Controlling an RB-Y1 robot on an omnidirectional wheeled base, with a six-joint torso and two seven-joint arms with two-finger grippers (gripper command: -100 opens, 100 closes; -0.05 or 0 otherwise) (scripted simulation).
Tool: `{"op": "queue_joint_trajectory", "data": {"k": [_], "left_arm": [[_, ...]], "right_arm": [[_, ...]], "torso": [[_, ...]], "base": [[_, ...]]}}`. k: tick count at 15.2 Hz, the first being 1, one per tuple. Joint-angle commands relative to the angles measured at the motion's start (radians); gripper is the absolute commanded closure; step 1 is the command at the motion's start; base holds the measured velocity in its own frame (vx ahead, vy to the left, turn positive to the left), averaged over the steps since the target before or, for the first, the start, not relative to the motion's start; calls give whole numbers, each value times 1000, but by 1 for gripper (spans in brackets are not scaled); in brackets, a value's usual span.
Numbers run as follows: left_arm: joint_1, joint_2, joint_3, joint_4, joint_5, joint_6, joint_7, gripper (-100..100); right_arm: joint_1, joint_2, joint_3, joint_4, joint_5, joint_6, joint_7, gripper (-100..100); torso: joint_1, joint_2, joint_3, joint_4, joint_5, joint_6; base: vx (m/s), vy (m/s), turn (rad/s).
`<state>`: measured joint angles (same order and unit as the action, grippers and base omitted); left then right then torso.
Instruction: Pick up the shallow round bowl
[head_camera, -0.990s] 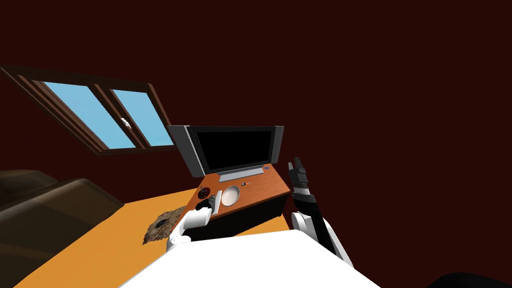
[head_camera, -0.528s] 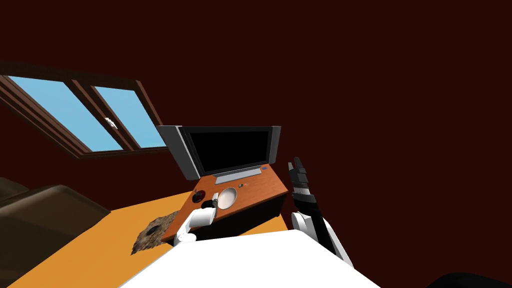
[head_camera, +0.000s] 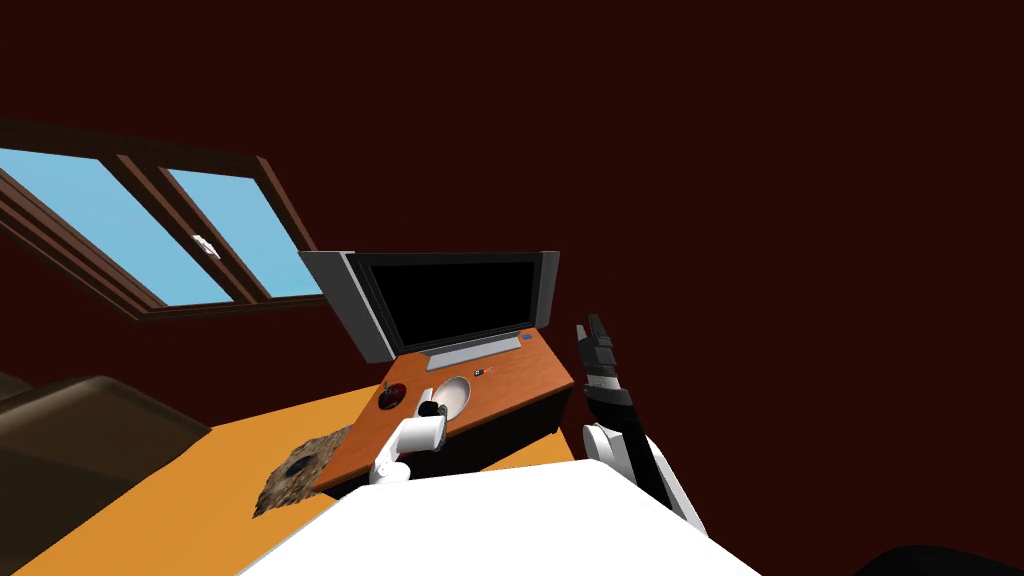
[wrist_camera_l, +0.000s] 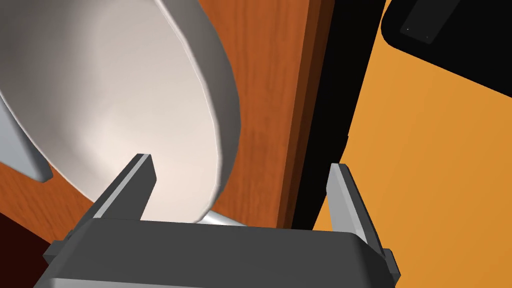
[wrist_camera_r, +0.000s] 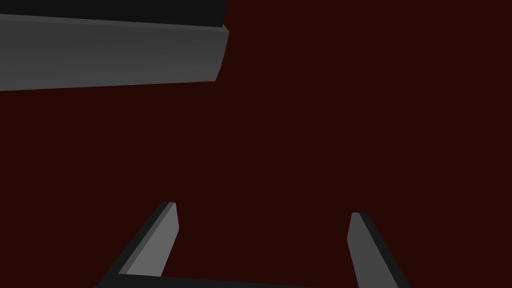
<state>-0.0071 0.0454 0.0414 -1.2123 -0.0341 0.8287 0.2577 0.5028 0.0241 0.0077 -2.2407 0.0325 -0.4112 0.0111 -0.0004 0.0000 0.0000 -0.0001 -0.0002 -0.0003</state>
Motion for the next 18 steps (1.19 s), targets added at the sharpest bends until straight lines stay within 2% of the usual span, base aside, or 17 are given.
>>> {"op": "queue_joint_trajectory", "data": {"k": [1, 6, 7, 8, 12, 13, 18], "left_arm": [[-5, 1, 7, 38, 2, -35, -1, -100], [-14, 3, 19, 110, 4, -98, -3, -100], [-10, 3, 16, 92, 4, -82, -4, -100], [-11, 4, 17, 95, 5, -87, -4, 100], [-20, 8, 18, 87, 3, -93, -5, 100], [-8, 2, 11, 62, 2, -56, -2, 100], [1, 0, -2, -10, 0, 7, 0, 100]], "right_arm": [[0, 0, 0, 0, 0, 0, 0, 0], [0, 0, 0, 0, 0, 0, 0, 0], [0, 0, 0, 0, 0, 0, 0, 0], [0, 0, 0, 0, 0, 0, 0, 0], [0, 0, 0, 0, 0, 0, 0, 0], [0, 0, 0, 0, 0, 0, 0, 0], [0, 0, 0, 0, 0, 0, 0, 0]], "torso": [[0, 0, 0, 0, 0, 0], [0, 0, 0, 0, 0, 0], [0, 0, 0, 0, 0, 0], [0, 0, 0, 0, 0, 0], [1, 1, -2, -6, 5, -1], [2, 1, -2, -6, 5, -2], [2, 1, -2, -5, 5, -2]], "base": [[0, 0, 0], [1, -1, 3], [0, 0, 0], [0, 0, 0], [0, 0, 0], [6, 3, -26], [0, 0, 0]]}}
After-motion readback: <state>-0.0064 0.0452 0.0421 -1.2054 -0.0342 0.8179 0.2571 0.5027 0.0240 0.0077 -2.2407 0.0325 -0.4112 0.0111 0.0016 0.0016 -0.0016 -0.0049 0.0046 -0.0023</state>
